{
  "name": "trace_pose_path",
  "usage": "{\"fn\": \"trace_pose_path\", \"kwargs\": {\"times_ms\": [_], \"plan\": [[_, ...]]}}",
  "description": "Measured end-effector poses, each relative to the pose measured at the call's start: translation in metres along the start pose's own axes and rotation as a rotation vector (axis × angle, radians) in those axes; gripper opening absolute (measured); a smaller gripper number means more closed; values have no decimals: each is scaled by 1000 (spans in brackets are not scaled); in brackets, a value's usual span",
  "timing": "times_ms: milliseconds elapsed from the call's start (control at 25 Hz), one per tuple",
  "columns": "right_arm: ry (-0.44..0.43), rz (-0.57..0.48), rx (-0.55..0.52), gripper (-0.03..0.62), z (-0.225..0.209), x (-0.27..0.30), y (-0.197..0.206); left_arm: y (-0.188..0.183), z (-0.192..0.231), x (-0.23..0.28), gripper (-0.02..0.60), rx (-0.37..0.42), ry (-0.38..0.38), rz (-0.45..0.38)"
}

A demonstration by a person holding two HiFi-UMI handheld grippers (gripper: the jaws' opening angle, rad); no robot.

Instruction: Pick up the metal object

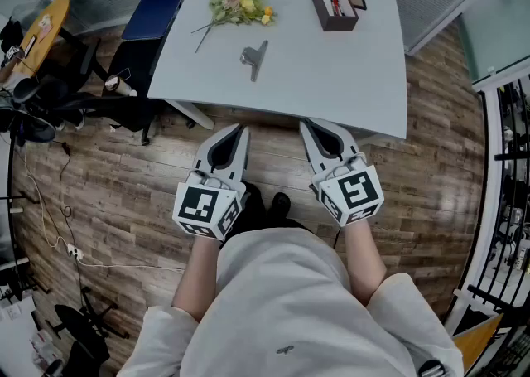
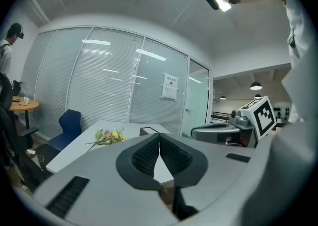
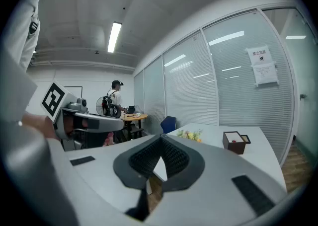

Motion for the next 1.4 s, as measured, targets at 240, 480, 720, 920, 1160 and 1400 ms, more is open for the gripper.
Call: {"fn": "trace_pose_path", "kwargs": {"times_ms": [240,480,720,920,1160,1400], "plan": [[1,10,1,5,8,-11,7,6,-9,-9,21,10,-4,4],[2,15,-3,5,11,-17,9,9,-10,-16,21,17,-12,6],[-6,23,20,6,14,-15,11,10,-6,-19,21,23,-23,4],[-2,38,26,6,17,-16,17,15,-4,-23,21,19,-31,6],[-11,47,29,8,15,-14,19,15,1,-26,21,1,-66,-7],[-16,49,33,8,15,-4,17,15,9,-26,23,8,-69,-5]]}}
Point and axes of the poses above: the fingertips, and each gripper's own axes: x forward along the fingers, z to its left, y out of its underside, the point moved 9 cm from there along -x, backward along the fingers, and after that the axes turned 11 degrees about z, right-handed, at the moved point
